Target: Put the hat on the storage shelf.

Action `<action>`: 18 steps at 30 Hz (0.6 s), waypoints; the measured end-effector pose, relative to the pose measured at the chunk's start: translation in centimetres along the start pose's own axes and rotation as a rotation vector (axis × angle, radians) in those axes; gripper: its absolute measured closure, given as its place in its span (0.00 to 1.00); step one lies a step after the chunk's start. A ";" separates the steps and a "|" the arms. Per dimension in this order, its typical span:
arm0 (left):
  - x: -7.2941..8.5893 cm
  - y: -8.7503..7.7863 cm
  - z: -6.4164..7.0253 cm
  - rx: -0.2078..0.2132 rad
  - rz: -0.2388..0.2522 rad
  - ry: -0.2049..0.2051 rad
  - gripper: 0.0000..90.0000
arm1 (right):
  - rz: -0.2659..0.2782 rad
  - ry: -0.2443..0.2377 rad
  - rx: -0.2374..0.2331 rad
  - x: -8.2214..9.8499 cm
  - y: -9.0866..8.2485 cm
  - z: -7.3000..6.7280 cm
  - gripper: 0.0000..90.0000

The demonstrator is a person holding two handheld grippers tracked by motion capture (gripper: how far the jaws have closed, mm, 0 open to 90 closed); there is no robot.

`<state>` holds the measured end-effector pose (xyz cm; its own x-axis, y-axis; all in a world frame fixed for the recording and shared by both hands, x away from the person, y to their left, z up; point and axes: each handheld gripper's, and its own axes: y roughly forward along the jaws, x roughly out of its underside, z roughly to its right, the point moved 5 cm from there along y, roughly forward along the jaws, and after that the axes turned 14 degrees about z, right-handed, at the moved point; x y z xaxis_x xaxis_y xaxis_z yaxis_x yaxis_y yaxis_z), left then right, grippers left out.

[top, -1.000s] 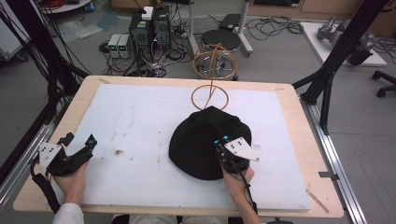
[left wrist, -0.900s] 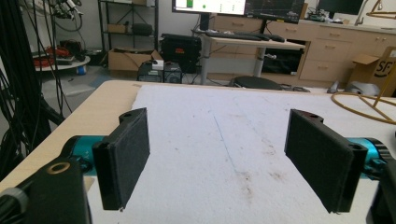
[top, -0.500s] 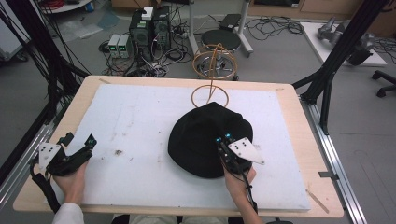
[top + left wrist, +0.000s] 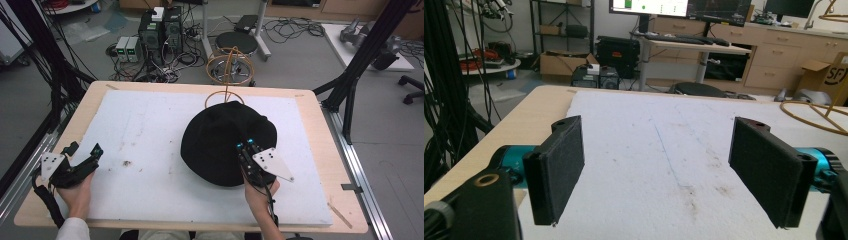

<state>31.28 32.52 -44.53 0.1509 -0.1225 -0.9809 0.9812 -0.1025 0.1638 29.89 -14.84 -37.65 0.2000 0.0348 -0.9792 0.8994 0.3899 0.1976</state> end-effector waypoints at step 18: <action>0.1 0.2 0.0 0.003 0.001 -0.006 0.25 | 0.156 -0.021 0.005 -7.3 2.5 0.6 0.95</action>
<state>31.47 32.50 -44.58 0.1509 -0.1286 -0.9802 0.9807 -0.1052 0.1648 30.93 -14.64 -30.02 0.3461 0.0751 -0.9352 0.8584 0.3770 0.3479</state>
